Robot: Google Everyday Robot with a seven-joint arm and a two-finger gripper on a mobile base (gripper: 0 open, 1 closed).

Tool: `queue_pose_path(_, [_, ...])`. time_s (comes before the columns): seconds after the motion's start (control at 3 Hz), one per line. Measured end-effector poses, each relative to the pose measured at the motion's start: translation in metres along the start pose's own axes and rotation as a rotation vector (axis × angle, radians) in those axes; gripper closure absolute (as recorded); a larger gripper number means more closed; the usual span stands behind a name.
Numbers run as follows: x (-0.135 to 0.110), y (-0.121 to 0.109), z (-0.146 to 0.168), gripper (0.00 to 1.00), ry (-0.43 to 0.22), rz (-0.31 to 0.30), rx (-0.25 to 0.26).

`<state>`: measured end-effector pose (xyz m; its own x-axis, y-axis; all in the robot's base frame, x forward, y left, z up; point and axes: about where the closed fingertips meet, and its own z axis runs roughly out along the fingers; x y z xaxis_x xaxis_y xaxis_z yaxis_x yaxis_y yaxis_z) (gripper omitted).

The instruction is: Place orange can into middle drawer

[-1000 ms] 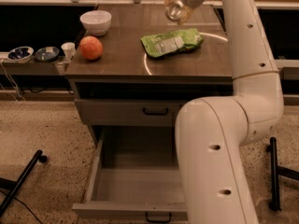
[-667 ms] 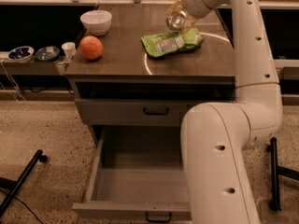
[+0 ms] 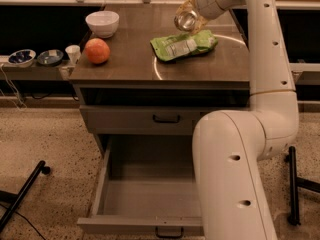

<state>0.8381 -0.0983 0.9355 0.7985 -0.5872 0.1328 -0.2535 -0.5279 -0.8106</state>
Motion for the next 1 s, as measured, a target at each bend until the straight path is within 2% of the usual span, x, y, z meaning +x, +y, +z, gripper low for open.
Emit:
queue_pose_path(0.33, [-0.004, -0.028, -0.012, 1.00, -0.028, -0.024, 0.160])
queue_pose_path(0.67, [-0.048, -0.017, 0.030, 1.00, -0.174, 0.020, 0.182])
queue_pose_path(1.0, [-0.092, 0.019, 0.084, 1.00, -0.276, 0.100, 0.086])
